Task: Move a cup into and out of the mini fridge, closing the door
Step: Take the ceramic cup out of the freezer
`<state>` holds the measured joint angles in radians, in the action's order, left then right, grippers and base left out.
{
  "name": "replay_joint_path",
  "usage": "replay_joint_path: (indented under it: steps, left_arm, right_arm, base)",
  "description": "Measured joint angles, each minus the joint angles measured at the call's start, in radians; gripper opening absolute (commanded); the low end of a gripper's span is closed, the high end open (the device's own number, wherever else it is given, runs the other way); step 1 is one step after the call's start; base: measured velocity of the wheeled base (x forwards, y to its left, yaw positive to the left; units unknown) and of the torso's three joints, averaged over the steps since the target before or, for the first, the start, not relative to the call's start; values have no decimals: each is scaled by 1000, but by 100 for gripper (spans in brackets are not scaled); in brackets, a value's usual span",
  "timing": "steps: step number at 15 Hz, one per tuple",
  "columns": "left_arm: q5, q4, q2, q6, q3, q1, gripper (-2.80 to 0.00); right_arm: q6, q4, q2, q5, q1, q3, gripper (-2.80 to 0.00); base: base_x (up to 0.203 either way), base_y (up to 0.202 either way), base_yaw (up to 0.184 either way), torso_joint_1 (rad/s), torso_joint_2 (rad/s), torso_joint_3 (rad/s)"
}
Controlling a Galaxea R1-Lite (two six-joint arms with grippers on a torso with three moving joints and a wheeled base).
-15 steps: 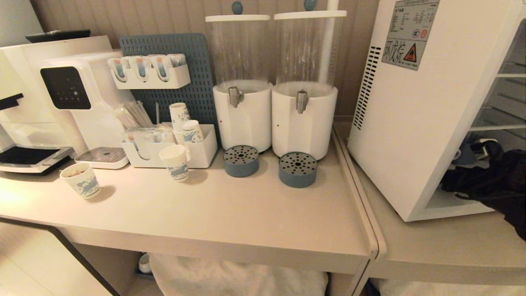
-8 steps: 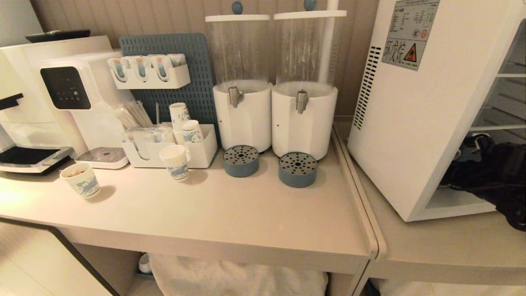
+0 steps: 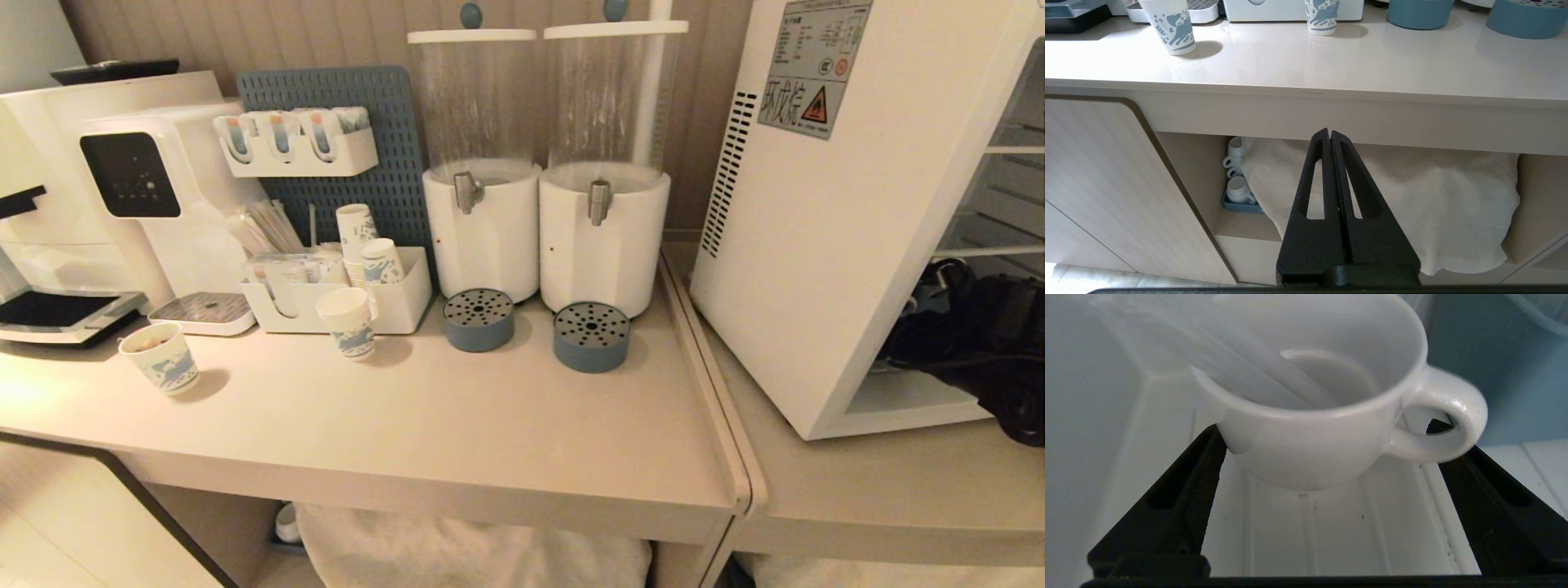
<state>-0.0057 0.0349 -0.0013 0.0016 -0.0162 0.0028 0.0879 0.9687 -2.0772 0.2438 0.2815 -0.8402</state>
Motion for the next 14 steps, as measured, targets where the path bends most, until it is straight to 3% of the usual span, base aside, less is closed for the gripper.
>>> replay_joint_path:
  steps: [7, 8, 14]
  left_arm:
    - [0, -3, 0, 0, 0, 0, -280]
    - [0, -3, 0, 0, 0, 0, -280]
    - [1, -3, 0, 0, 1, 0, -280]
  right_arm:
    - [0, -28, -24, -2, -15, -45, 0]
    - [1, -28, -27, -3, -18, -48, -280]
    - [0, -12, -31, -8, -26, -20, -280]
  base:
    - [0, 0, 0, 0, 0, 0]
    - [0, 0, 0, 0, 0, 0]
    - [0, 0, 0, 0, 0, 0]
